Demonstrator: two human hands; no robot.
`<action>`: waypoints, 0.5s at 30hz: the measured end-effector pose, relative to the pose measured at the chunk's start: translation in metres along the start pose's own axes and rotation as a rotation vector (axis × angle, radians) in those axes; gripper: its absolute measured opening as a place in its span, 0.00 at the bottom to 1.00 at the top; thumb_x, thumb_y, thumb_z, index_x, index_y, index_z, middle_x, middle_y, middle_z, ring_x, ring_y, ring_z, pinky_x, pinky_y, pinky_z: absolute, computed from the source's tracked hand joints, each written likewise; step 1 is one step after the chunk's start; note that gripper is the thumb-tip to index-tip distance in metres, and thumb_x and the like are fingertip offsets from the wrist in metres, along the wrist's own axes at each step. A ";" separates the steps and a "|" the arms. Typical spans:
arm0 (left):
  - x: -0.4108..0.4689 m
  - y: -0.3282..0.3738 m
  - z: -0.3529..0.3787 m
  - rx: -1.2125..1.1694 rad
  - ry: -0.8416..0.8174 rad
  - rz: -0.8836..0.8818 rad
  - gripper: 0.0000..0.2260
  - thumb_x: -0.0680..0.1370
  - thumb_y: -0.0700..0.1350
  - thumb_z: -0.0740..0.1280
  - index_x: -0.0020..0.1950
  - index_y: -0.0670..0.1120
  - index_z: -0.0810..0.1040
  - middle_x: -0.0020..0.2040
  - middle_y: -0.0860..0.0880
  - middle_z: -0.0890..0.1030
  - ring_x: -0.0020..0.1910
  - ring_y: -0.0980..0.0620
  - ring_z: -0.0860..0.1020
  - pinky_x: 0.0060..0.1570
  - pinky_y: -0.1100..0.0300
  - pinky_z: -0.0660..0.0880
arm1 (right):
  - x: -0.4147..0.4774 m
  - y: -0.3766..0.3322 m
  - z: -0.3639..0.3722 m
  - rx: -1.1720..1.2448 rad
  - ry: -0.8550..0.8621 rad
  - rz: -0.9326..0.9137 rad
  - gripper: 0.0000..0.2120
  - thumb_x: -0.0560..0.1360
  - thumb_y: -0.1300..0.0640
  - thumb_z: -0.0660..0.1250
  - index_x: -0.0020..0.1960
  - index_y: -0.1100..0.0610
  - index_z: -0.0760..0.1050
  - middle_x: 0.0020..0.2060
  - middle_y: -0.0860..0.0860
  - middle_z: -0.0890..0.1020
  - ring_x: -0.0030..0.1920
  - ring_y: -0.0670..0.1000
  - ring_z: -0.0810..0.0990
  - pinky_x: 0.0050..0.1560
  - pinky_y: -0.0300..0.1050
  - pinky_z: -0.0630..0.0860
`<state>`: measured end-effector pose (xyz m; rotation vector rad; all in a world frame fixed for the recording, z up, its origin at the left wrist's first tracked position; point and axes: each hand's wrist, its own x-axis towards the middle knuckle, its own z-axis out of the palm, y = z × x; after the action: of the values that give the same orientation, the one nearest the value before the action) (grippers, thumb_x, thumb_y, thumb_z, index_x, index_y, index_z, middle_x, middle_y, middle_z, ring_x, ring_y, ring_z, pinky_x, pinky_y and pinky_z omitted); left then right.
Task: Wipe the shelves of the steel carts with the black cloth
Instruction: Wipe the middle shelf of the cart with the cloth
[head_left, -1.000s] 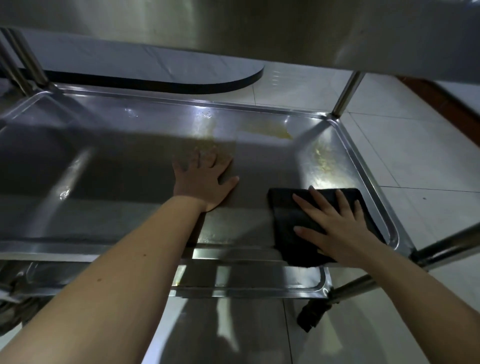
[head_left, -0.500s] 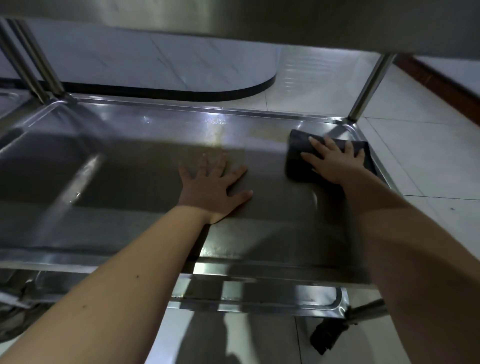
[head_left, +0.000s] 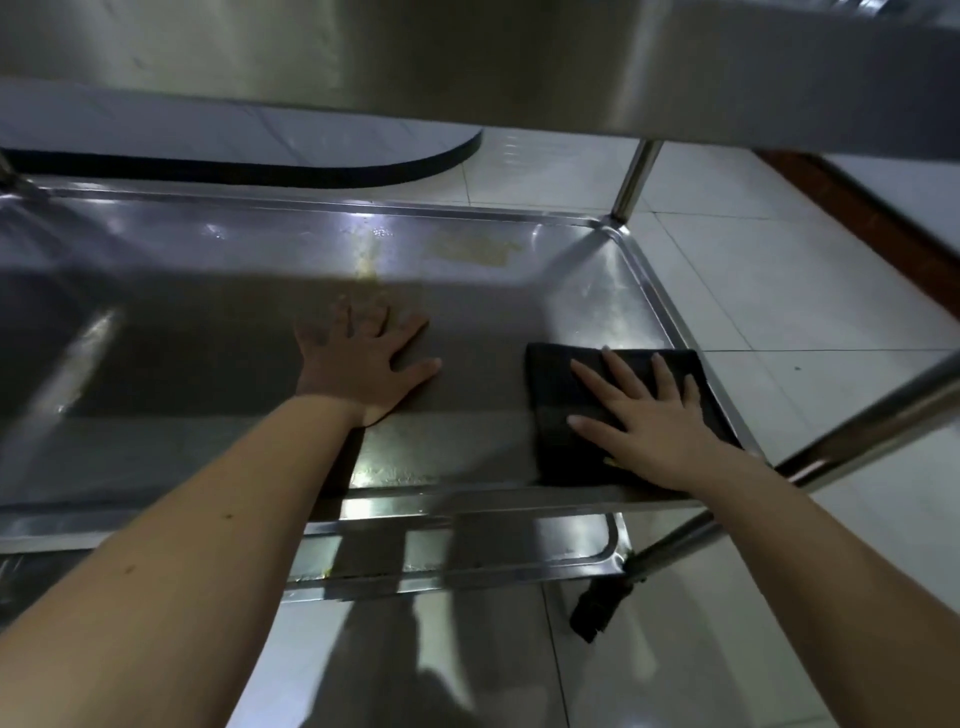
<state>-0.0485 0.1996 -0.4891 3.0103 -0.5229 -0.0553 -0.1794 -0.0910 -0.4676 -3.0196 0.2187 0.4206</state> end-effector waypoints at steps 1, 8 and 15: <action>-0.001 0.000 0.000 0.002 0.002 0.001 0.31 0.74 0.74 0.44 0.76 0.69 0.47 0.81 0.52 0.48 0.79 0.40 0.43 0.69 0.28 0.42 | -0.010 0.001 0.002 0.000 -0.014 -0.009 0.33 0.70 0.22 0.45 0.70 0.26 0.34 0.77 0.39 0.38 0.77 0.60 0.35 0.72 0.64 0.34; 0.001 -0.001 0.004 0.029 -0.001 0.016 0.31 0.74 0.74 0.42 0.76 0.69 0.44 0.81 0.51 0.47 0.78 0.39 0.42 0.69 0.27 0.42 | 0.047 -0.004 -0.009 -0.030 0.062 0.025 0.32 0.72 0.25 0.45 0.72 0.27 0.36 0.78 0.41 0.41 0.77 0.61 0.38 0.73 0.66 0.37; 0.001 -0.001 0.005 0.021 -0.012 0.010 0.31 0.74 0.74 0.43 0.76 0.70 0.43 0.81 0.52 0.45 0.78 0.39 0.41 0.68 0.28 0.40 | 0.147 -0.029 -0.038 -0.052 0.095 0.105 0.33 0.76 0.29 0.48 0.77 0.34 0.41 0.79 0.47 0.45 0.76 0.67 0.41 0.71 0.72 0.40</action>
<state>-0.0476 0.1999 -0.4941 3.0290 -0.5435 -0.0682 -0.0255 -0.0853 -0.4702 -3.0917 0.3806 0.2952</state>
